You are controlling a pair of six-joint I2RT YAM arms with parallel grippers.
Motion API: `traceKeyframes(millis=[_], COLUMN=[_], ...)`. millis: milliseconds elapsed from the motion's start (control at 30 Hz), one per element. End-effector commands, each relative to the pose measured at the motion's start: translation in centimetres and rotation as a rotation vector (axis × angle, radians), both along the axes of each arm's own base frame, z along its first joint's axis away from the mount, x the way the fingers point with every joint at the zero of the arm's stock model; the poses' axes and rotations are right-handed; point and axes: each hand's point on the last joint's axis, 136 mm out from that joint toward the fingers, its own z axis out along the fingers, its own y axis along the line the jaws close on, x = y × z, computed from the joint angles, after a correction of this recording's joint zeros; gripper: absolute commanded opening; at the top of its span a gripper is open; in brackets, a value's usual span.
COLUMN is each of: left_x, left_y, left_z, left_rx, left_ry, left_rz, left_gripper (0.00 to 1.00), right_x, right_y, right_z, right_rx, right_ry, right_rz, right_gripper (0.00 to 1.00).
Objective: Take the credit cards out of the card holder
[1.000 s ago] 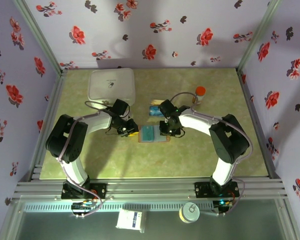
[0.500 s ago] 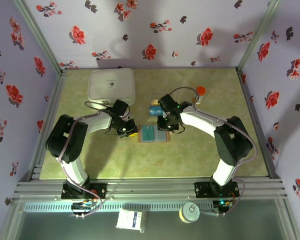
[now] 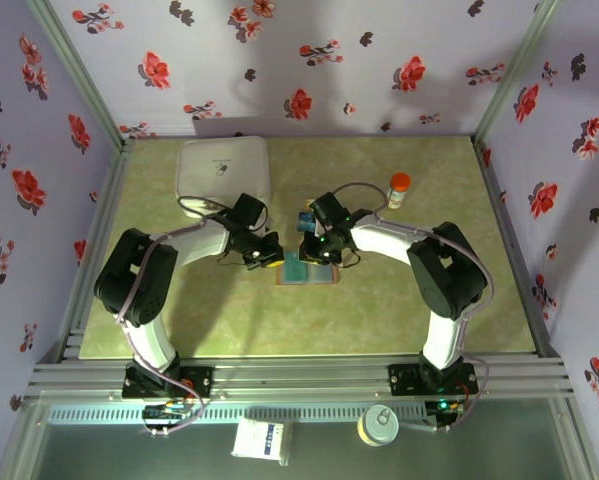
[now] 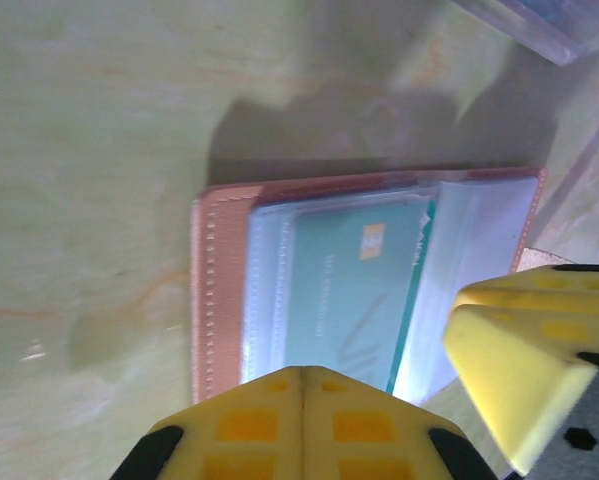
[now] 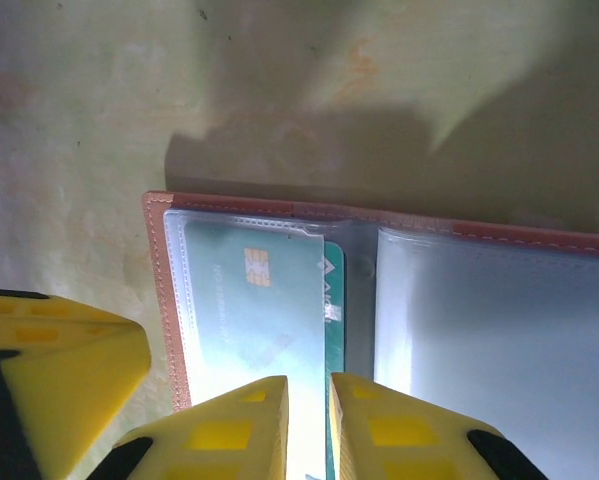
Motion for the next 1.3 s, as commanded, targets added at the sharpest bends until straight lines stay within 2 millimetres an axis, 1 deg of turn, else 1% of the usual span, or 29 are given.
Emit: traceKeyframes(millis=[0,167,333,567,767,867,933,1067,1133,1200,1267], left_x=[-0.2,-0.6,-0.9,-0.9,-0.9,-0.9,-1.0,-1.0,-1.0,-1.0,-1.0], left_y=[-0.7,-0.2,0.3,0.5,0.7,0.8,0.9,0.9,1.0,1.0,1.1], left_z=[-0.7,-1.8,-2.5,-2.5,-2.6,-2.6,-2.7,-2.6,-2.7,-2.8,-2.8], left_rx=[-0.005,0.029,0.046,0.049,0.052,0.052,0.052,0.051,0.052,0.053,0.052], left_ry=[0.034,0.047,0.063,0.061,0.062,0.063,0.064,0.062,0.063,0.065,0.065], left_rz=[-0.012,-0.013,-0.015,-0.010,-0.009,-0.010,-0.008,-0.005,-0.005,-0.005,-0.003], left_gripper=[0.03,0.02,0.01,0.00,0.00,0.00,0.00,0.00,0.00,0.00,0.00], right_x=[-0.3,-0.4,-0.5,-0.8,-0.8,-0.9,-1.0,-1.0,-1.1,-1.0,-1.0], right_y=[0.5,0.7,0.9,0.9,1.1,1.3,1.3,0.6,-0.4,-1.1,-1.2], right_z=[-0.5,-0.9,-1.1,-1.8,-2.0,-2.1,-2.2,-2.6,-2.9,-2.9,-2.5], right_rx=[0.026,0.030,0.041,0.040,0.052,0.066,0.067,0.020,-0.037,-0.082,-0.087], right_ry=[0.023,0.033,0.041,0.059,0.065,0.071,0.074,0.074,0.066,0.054,0.047], right_rz=[-0.004,0.000,0.004,0.007,0.005,0.010,0.009,0.001,-0.001,0.002,0.006], right_gripper=[0.20,0.23,0.23,0.21,0.21,0.16,0.16,0.20,0.21,0.21,0.21])
